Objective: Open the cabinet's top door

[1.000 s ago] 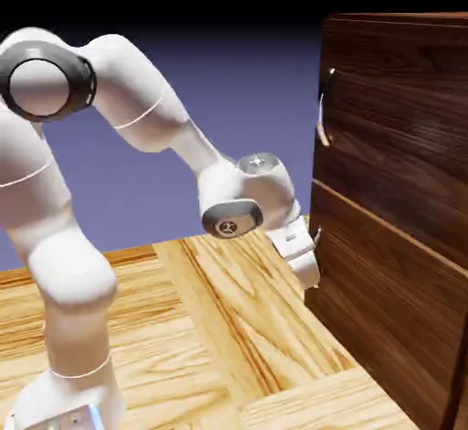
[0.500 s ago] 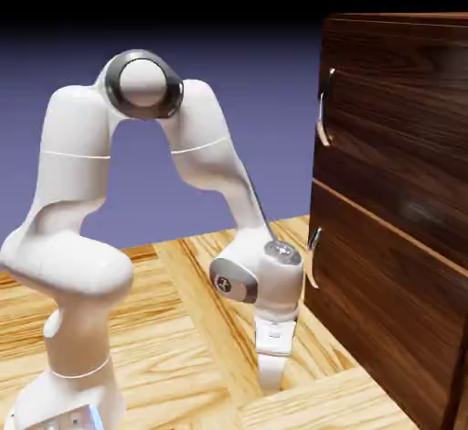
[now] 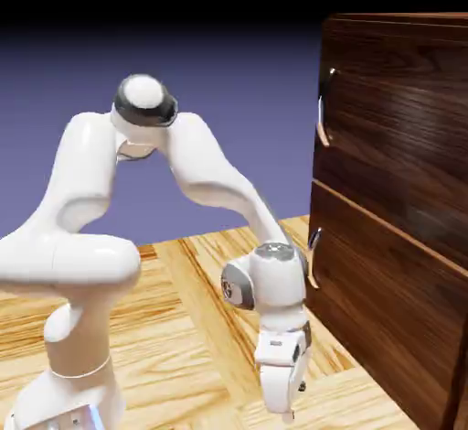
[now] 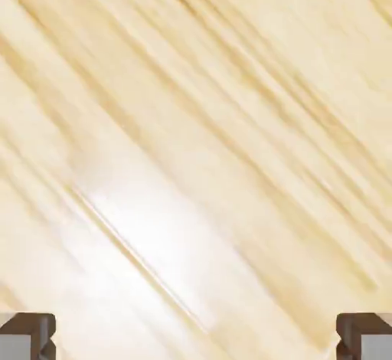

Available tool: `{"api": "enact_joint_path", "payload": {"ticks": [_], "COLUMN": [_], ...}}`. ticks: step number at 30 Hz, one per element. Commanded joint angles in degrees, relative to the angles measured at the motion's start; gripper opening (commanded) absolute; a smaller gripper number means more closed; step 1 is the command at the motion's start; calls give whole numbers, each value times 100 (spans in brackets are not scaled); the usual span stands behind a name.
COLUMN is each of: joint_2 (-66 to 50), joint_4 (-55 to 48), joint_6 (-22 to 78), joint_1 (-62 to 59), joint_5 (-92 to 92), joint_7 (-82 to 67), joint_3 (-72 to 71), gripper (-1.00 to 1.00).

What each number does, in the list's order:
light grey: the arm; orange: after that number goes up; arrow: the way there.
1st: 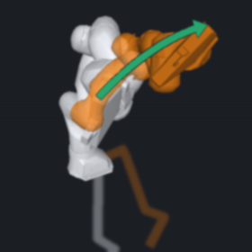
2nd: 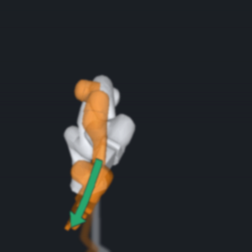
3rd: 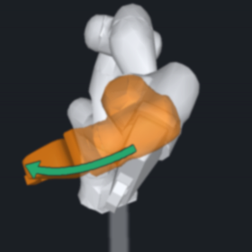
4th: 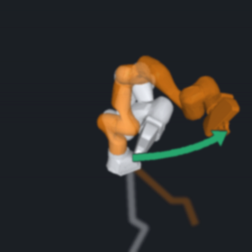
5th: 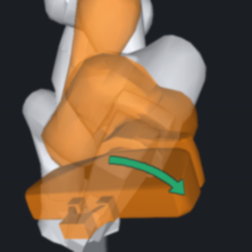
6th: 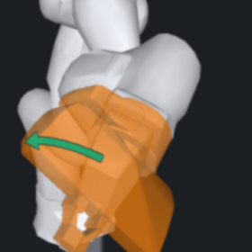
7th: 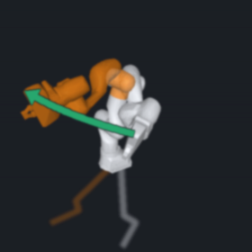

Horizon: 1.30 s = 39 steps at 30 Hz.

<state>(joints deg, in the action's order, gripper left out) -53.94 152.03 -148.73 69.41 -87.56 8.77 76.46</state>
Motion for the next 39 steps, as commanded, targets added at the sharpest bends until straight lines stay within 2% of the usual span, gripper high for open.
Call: {"api": "enact_joint_path", "payload": {"ticks": [1,23,29,30,39], "joint_2": [-208,-4706,-4687,-4687,-4706], "joint_4": [-22,-487,-1230,-1230,424], "joint_6": [61,1374,1474,1474,3213], "joint_1": [165,3734,2854,2854,3772], "joint_5": [-210,-4758,-5188,-5189,-5266], "joint_7": [-81,-1830,-1751,-1751,-2761], "joint_3": [184,4155,3996,3996,4731], "gripper": [0,0,0,-100,-100]}}
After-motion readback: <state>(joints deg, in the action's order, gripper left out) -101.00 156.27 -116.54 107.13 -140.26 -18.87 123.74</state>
